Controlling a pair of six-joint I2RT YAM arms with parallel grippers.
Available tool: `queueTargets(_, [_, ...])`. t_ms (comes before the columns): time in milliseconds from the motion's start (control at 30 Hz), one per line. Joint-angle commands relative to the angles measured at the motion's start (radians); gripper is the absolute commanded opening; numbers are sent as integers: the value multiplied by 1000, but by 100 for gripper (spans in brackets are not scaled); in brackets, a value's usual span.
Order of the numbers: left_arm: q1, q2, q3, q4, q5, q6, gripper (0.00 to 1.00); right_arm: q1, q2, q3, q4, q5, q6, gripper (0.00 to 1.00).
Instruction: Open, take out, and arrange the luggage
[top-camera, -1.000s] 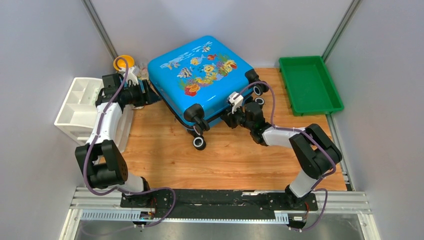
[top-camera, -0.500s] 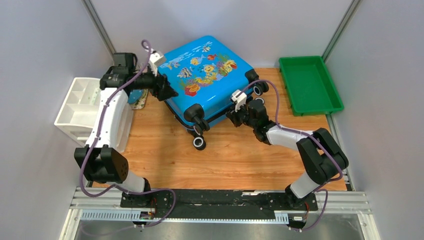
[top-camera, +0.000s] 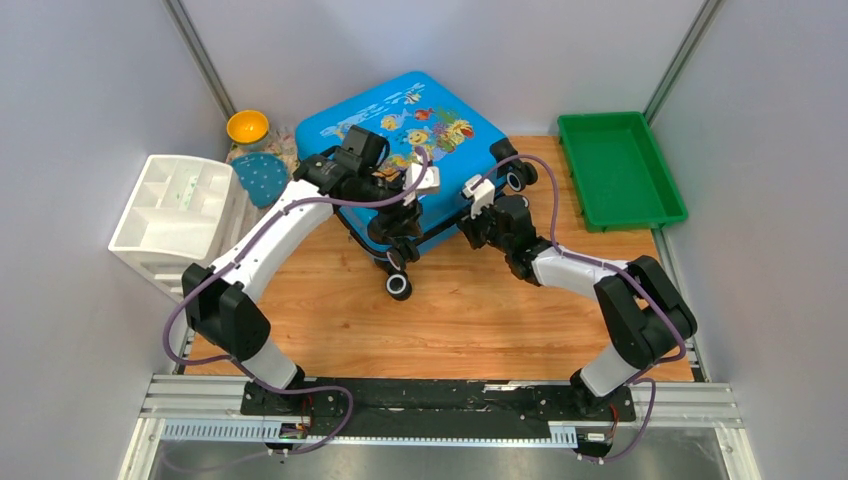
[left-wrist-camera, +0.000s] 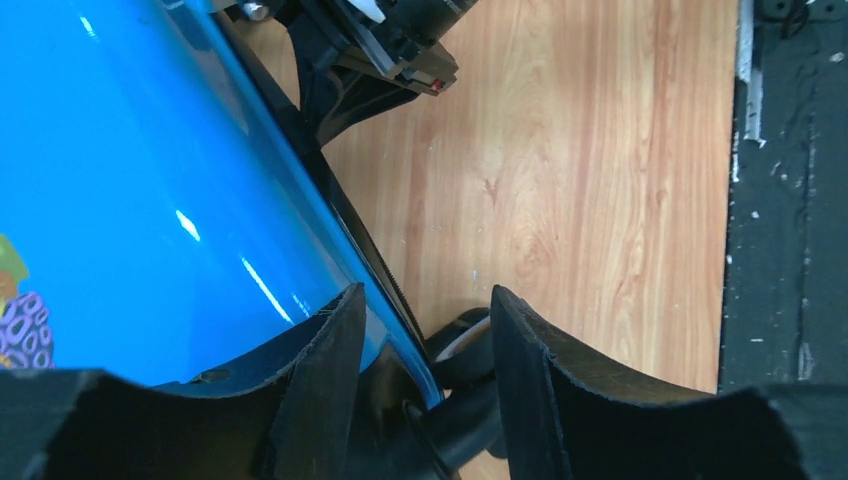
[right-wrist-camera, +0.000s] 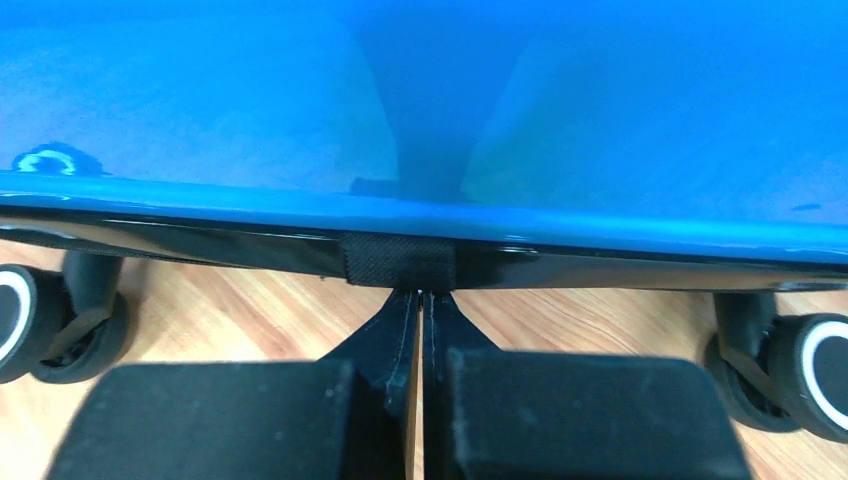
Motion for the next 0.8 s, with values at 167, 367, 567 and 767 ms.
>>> queueTargets(167, [-131, 6, -146, 54, -263, 59, 56, -49, -34, -58, 176, 254, -95, 0])
queueTargets(367, [-105, 21, -186, -33, -422, 102, 51, -99, -58, -62, 193, 246, -99, 0])
queueTargets(567, [5, 40, -165, -79, -398, 58, 50, -201, -78, -98, 254, 203, -185, 0])
queueTargets(767, [88, 57, -148, -105, -392, 62, 50, -353, -24, -99, 383, 29, -236, 0])
